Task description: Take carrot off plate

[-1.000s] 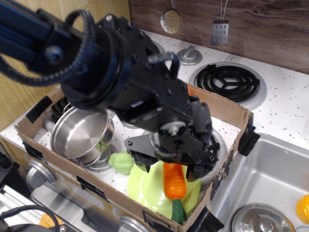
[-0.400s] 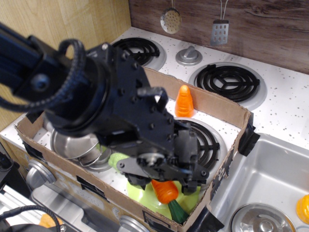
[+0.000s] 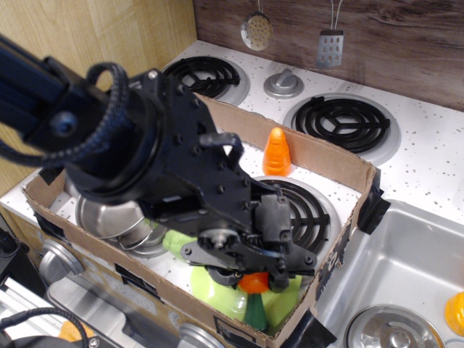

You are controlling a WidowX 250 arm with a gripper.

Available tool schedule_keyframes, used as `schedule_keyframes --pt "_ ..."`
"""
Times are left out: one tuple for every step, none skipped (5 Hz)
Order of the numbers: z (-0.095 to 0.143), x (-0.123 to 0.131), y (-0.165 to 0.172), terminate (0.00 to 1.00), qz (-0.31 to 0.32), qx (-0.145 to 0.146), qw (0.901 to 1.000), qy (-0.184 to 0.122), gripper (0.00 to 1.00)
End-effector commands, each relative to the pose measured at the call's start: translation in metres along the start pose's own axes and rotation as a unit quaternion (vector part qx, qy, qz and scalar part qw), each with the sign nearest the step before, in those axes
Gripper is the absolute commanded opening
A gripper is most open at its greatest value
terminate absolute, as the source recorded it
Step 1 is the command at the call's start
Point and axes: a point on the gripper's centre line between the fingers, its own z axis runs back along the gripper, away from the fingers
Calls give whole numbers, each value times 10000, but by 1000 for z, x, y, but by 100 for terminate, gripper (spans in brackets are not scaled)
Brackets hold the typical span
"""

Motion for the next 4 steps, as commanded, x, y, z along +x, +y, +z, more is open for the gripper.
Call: schedule_keyframes --pt "5 22 0 0 -155 133 9998 -67 0" --pt "21 42 -1 0 -124 141 9998 9 0" --pt "39 67 5 0 -202 372 9990 -116 0" --pt "48 100 18 0 -552 420 9976 -25 0"
